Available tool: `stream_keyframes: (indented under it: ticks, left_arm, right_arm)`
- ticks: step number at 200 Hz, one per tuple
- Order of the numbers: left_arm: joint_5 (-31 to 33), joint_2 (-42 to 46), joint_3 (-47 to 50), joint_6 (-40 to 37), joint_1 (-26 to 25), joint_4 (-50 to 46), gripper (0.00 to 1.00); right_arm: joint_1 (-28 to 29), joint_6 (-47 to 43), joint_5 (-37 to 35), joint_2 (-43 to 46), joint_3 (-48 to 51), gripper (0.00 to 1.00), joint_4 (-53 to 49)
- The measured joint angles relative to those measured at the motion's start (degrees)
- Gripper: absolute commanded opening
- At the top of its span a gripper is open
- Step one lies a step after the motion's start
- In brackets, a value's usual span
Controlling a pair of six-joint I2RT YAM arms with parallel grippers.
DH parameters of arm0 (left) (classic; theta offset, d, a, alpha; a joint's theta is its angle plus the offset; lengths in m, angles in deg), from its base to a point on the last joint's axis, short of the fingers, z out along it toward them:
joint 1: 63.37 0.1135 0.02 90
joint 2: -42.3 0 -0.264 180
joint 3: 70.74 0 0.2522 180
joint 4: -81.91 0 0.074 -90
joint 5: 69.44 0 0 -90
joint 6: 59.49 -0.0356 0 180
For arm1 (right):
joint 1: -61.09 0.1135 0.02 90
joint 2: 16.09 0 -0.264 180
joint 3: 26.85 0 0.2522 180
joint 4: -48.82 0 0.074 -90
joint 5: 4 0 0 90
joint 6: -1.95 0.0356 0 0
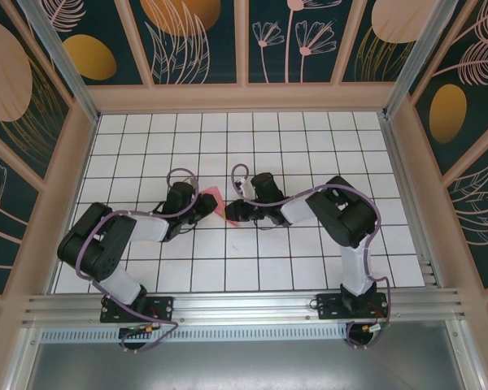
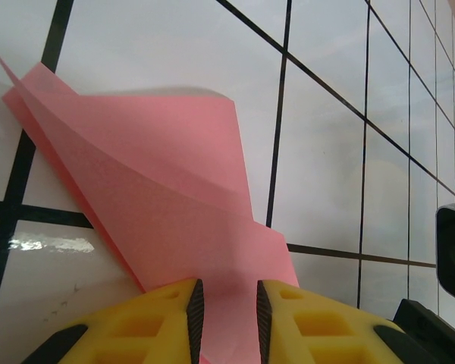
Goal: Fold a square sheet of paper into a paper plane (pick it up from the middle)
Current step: Fold the wing for the fifth time at the center of the table.
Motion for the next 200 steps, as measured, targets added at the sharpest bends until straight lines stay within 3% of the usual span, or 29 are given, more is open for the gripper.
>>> stream_keyframes:
  ticks: [137,200]
  left_arm:
    - [-0.42,-2.54,-2.34,-0.46,0.00,-1.75,0.27]
    - [-0.48,-2.91,-3.08,-0.50,0.00,-2.60,0.28]
  right_arm:
    - [-0.15,1.33,1.03,0.02,-2.05,0.27,-3.65]
    - [-0.22,1.68,0.39,0.02,-3.26,0.11,-7.93]
